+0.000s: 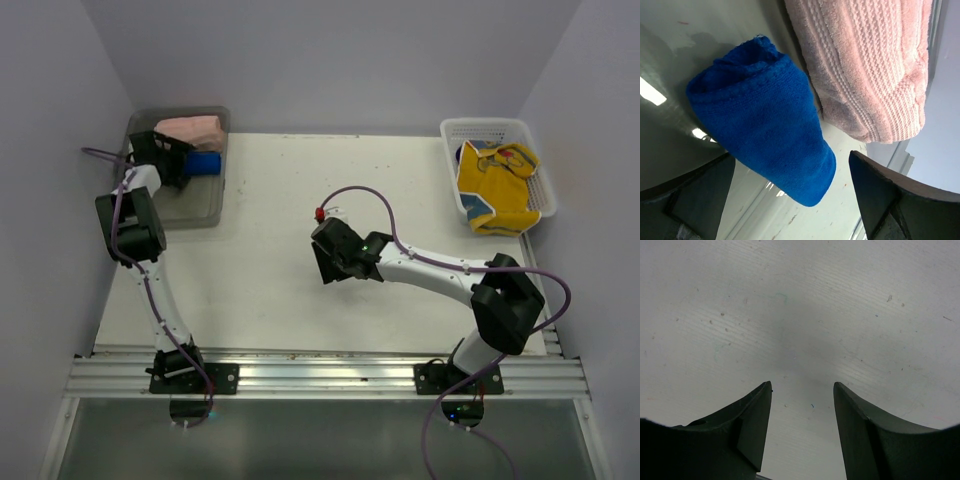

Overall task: Roll the towels
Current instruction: Place the rolled towel into the container

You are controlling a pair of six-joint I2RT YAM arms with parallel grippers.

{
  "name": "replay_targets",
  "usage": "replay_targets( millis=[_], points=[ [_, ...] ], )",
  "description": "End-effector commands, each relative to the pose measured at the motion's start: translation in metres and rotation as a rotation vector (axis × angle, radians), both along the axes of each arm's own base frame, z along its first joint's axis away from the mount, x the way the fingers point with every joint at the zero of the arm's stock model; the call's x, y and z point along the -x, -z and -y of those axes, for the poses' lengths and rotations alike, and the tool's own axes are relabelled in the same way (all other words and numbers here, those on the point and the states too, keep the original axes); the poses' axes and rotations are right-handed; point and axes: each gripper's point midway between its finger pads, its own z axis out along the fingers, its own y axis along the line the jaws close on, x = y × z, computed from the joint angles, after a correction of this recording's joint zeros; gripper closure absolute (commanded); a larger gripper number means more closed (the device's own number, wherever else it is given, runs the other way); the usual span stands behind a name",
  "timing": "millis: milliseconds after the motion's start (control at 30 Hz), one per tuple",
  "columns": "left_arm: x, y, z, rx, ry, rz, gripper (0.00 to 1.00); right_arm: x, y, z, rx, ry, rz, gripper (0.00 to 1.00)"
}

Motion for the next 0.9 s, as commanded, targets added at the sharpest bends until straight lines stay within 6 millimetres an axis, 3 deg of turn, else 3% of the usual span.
replay_targets(
  millis=[0,400,467,533,567,600,667,700,767,800,867],
  points=[
    [-0.023,-0.019,0.000,-0.023,0.010,0.092,0.02,-0.006,-0.018,-0.008,-0.038,0.004,0.025,0.43],
    [-0.053,-0.002,-0.003,-0.038,0.041,0.115,0.02,-0.006,-0.020,-0.007,-0.035,0.004,0.026,0.44],
    [-0.049,0.001,0.003,-0.015,0.059,0.107,0.02,-0.005,-0.021,-0.008,-0.037,0.006,0.025,0.44],
    [-0.046,-0.011,0.005,-0.018,0.061,0.124,0.02,-0.006,-0.023,-0.008,-0.043,0.007,0.028,0.44],
    [-0.038,-0.001,0.008,-0.008,0.061,0.100,0.02,-0.006,-0.024,-0.008,-0.043,0.009,0.031,0.44],
    [-0.035,-0.016,0.009,-0.013,0.061,0.121,0.02,-0.006,-0.025,-0.008,-0.046,0.008,0.032,0.44],
    [-0.024,-0.012,0.012,-0.009,0.061,0.104,0.02,-0.007,-0.028,-0.008,-0.051,0.011,0.038,0.44],
    [-0.022,-0.026,0.013,-0.017,0.061,0.127,0.02,-0.006,-0.027,-0.009,-0.050,0.008,0.037,0.44],
    [-0.011,-0.023,0.016,-0.011,0.065,0.107,0.01,-0.005,-0.029,-0.009,-0.052,0.008,0.040,0.44],
    [-0.008,-0.036,0.017,-0.014,0.067,0.128,0.01,-0.003,-0.029,-0.010,-0.053,0.003,0.042,0.44],
    [0.003,-0.030,0.021,-0.003,0.070,0.112,0.01,0.000,-0.031,-0.010,-0.058,0.002,0.046,0.44]
  ],
)
